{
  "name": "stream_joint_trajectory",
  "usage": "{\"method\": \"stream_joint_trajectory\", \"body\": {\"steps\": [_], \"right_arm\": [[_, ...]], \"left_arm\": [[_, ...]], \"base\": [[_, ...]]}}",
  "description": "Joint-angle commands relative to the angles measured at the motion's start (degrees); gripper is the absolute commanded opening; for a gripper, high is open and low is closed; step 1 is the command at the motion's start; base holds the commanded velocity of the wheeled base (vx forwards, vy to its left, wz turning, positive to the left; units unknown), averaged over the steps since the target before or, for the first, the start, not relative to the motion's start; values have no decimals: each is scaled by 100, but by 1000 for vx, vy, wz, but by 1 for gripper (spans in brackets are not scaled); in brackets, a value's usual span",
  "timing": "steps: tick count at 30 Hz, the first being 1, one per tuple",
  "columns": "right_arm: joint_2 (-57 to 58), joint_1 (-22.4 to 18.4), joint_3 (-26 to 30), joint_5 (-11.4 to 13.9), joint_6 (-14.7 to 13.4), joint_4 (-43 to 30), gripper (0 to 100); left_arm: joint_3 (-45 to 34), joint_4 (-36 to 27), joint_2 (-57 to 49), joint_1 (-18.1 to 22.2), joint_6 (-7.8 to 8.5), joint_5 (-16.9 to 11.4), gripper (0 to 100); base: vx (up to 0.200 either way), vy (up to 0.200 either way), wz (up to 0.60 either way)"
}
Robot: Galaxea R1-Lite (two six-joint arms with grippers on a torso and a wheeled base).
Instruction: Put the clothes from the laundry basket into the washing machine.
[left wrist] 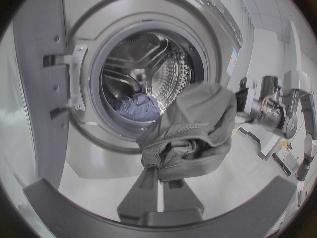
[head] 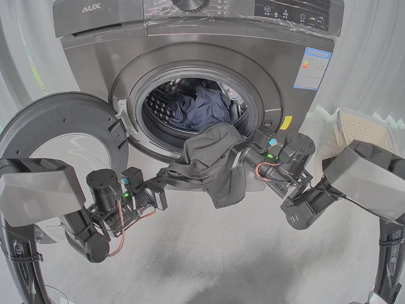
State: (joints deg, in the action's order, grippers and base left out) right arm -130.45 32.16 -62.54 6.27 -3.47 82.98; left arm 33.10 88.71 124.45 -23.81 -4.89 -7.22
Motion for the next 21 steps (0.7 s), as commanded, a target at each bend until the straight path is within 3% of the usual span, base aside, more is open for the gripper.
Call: {"method": "stream_joint_trajectory", "body": {"steps": [1, 9, 10, 18, 21], "right_arm": [[345, 36, 145, -3, -4, 8, 0], [371, 150, 163, -117, -48, 8, 0], [380, 168, 154, -126, -66, 8, 0], [424, 221, 22, -143, -83, -124, 0], [442, 159, 5, -143, -92, -142, 0]], "left_arm": [[39, 15, 466, -63, 5, 1, 0], [39, 15, 448, -63, -12, 1, 0], [30, 15, 448, -63, -21, 1, 100], [-313, 23, 352, -124, -30, 1, 100], [-831, 23, 202, -133, 14, -17, 100]], "base": [[0, 0, 0], [0, 0, 0], [0, 0, 0], [0, 0, 0], [0, 0, 0]]}}
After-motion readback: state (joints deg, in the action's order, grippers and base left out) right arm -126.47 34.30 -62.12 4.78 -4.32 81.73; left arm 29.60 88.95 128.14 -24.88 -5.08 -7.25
